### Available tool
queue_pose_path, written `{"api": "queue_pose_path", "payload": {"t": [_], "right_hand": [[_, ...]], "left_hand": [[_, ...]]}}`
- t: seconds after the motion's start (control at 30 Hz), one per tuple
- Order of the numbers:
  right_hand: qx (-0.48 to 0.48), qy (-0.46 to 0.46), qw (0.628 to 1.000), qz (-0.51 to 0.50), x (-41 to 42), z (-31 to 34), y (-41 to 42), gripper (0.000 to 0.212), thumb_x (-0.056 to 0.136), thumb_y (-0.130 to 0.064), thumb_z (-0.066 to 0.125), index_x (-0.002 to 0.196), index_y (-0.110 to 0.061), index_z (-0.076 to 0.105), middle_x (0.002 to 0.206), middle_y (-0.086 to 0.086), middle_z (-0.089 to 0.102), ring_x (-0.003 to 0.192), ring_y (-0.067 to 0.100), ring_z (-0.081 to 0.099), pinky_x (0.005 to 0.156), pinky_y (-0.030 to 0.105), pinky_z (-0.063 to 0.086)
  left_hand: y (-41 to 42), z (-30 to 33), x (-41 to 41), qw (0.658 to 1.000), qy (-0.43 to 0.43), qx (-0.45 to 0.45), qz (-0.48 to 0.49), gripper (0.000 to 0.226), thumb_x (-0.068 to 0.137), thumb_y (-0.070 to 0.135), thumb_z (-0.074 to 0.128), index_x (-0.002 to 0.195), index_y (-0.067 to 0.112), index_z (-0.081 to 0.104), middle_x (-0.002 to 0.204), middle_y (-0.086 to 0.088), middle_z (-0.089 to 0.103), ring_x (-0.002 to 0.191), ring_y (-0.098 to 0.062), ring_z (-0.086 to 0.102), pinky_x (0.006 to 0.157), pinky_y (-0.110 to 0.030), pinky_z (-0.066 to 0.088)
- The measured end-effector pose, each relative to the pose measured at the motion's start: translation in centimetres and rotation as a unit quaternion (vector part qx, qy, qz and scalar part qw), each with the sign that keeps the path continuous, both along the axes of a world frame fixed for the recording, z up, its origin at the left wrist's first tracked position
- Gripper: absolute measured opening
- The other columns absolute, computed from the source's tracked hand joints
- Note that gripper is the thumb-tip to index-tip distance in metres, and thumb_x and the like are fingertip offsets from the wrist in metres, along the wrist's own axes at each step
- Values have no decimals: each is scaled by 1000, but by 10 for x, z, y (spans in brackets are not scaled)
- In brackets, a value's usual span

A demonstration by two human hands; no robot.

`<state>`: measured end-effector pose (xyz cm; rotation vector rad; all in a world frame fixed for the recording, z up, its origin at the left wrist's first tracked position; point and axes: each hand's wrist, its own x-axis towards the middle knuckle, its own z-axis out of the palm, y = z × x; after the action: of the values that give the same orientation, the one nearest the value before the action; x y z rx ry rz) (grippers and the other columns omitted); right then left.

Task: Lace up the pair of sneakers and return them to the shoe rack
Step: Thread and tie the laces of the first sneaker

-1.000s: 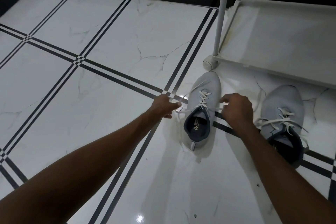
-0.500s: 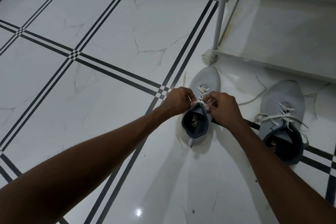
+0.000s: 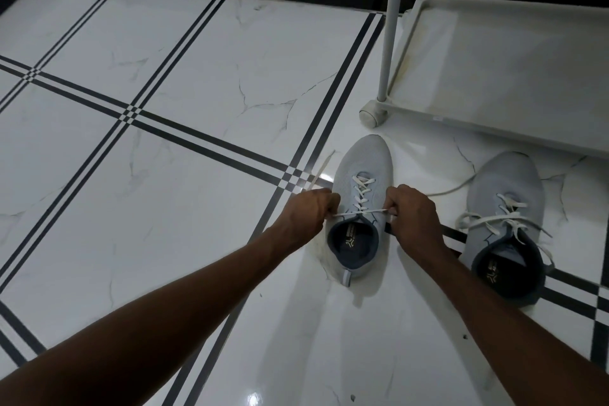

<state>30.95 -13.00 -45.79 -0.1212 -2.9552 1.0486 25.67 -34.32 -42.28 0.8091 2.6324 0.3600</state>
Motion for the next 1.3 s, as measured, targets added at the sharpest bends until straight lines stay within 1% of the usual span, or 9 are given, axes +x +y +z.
{"api": "queue_pose_path", "payload": {"t": [0.2, 0.3, 0.37, 0.47, 0.57, 0.7, 0.93, 1.07, 1.3], "right_hand": [[-16, -182, 982, 37, -26, 30, 28, 21, 74, -21, 82, 61, -25, 67, 62, -3, 66, 64, 14, 60, 59, 26, 41], [-149, -288, 940, 102, -37, 59, 41, 12, 82, -17, 77, 71, -14, 75, 50, -4, 61, 44, 8, 50, 52, 23, 41], [-227, -330, 905, 143, -45, 76, 46, 8, 87, -9, 72, 80, -6, 75, 53, -1, 62, 48, 10, 50, 52, 24, 43], [-300, -313, 887, 158, -50, 90, 48, 10, 84, -7, 73, 89, 2, 75, 76, 13, 69, 65, 18, 55, 57, 19, 48], [-414, -269, 863, 107, -45, 90, 36, 13, 84, -4, 70, 92, 7, 72, 87, 5, 77, 70, 17, 60, 60, 19, 52], [-494, -196, 847, -20, -34, 75, 10, 7, 88, -4, 68, 87, 0, 74, 73, 10, 72, 61, 19, 54, 52, 21, 49], [-408, -103, 899, -122, -33, 75, -24, 17, 83, -34, 78, 81, -17, 76, 50, 3, 61, 38, 9, 43, 40, 16, 37], [-366, -90, 924, -71, -31, 75, -21, 10, 94, -12, 65, 97, -18, 72, 60, 3, 68, 40, 7, 49, 41, 20, 42], [-298, -103, 949, -18, -30, 77, -24, 31, 95, 0, 54, 108, -26, 66, 73, 4, 73, 46, 14, 58, 43, 26, 49]], "left_hand": [[-29, 8, -30, 980, -183, -21, 72, 12, 88, 16, 69, 94, 6, 72, 80, -2, 67, 66, -9, 58, 64, -20, 45], [-47, 35, -46, 897, -409, 91, 141, 13, 93, 15, 62, 87, 14, 74, 73, 0, 65, 66, -11, 58, 68, -24, 49], [-49, 49, -53, 856, -467, 171, 142, 20, 95, 17, 60, 81, 22, 72, 82, -2, 65, 77, -17, 58, 78, -31, 50], [-32, 61, -57, 828, -458, 284, 158, 15, 94, 14, 61, 83, 18, 70, 103, -6, 71, 98, -23, 63, 94, -38, 50], [-11, 59, -55, 798, -476, 329, 166, 4, 93, 10, 63, 94, 11, 67, 124, -14, 66, 100, -20, 66, 86, -30, 51], [11, 43, -49, 787, -451, 354, 229, 7, 92, 17, 66, 98, 14, 68, 92, -9, 67, 67, -7, 59, 66, -20, 47], [29, 27, -42, 795, -397, 347, 300, 13, 92, 29, 66, 89, 17, 70, 63, 1, 55, 51, -8, 47, 53, -20, 39], [26, 34, -50, 748, -494, 374, 239, 26, 96, -1, 47, 111, 15, 61, 81, -8, 63, 65, -13, 55, 66, -24, 48], [29, 28, -55, 782, -436, 345, 283, 28, 90, -5, 56, 118, 0, 56, 88, -15, 66, 72, -19, 67, 68, -27, 57]]}}
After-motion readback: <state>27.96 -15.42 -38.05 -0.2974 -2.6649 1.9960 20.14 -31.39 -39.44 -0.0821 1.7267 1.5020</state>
